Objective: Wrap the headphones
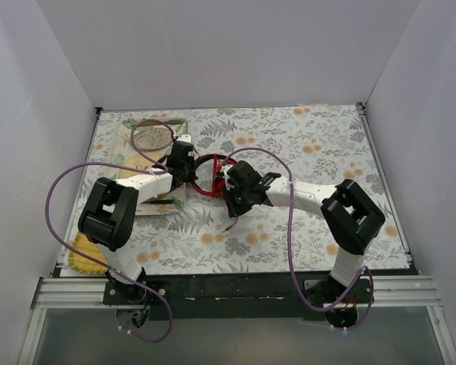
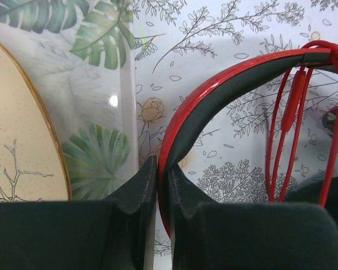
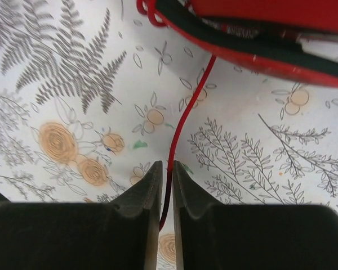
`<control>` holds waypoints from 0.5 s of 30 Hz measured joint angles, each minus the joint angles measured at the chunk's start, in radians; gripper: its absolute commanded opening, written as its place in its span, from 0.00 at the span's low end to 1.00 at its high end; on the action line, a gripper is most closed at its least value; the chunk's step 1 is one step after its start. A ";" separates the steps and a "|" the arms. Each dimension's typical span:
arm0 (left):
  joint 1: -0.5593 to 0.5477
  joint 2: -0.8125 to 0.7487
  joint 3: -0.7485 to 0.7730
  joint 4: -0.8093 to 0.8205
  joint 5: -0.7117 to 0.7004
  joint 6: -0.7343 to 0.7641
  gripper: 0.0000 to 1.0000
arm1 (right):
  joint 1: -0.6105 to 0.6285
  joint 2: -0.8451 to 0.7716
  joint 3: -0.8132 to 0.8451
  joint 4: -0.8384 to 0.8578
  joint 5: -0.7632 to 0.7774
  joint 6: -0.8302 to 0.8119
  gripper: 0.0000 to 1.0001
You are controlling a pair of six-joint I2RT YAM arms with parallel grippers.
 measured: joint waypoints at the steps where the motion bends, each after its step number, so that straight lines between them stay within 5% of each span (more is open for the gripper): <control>1: 0.000 0.009 0.000 0.000 0.003 0.000 0.00 | 0.002 0.005 -0.006 -0.014 0.003 -0.009 0.23; 15: 0.001 0.018 -0.001 0.026 0.050 0.029 0.00 | 0.017 -0.014 -0.061 -0.053 0.035 -0.148 0.32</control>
